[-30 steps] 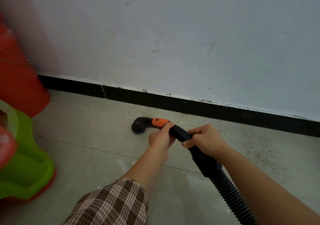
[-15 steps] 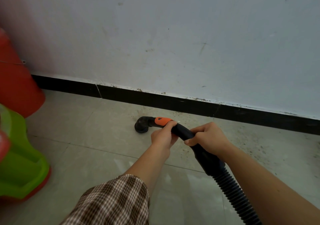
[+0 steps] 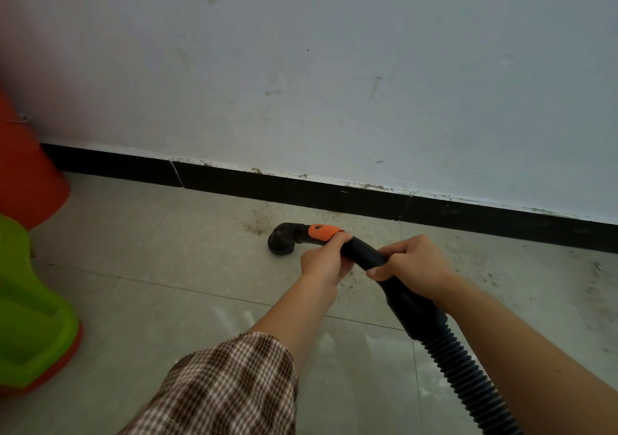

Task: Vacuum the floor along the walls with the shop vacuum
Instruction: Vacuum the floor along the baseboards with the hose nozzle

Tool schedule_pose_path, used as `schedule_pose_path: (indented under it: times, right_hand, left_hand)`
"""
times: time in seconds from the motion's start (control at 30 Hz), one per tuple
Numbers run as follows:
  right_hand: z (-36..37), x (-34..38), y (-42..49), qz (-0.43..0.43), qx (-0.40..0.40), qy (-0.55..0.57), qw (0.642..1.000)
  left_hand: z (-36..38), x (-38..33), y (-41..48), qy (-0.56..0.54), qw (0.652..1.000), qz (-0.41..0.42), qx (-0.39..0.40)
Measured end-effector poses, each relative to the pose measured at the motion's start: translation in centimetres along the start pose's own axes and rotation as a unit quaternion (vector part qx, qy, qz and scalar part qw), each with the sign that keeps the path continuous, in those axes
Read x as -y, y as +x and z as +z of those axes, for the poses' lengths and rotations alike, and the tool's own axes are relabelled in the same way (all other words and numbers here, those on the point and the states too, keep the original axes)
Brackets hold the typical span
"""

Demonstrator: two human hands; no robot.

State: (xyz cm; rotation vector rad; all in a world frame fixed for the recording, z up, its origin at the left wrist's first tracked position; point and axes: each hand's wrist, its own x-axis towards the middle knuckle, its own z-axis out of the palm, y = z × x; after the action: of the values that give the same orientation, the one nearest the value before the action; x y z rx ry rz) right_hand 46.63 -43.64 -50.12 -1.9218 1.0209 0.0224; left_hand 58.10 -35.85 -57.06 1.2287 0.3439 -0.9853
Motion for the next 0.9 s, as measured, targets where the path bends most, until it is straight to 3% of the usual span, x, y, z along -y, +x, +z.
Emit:
schedule_pose_path:
  times: [0.43, 0.9]
  right_hand:
    - [-1.3, -0.9, -0.4, -0.002, -0.002, -0.003, 1.000]
    - [2.3, 0.5, 1.7, -0.016, 0.015, 0.019, 1.000]
  left_hand:
    - [1.1, 0.6, -0.4, 0.007, 1.000, -0.008, 0.024]
    - [-2.0, -1.6, 1.8, 0.007, 1.000, 0.018, -0.010]
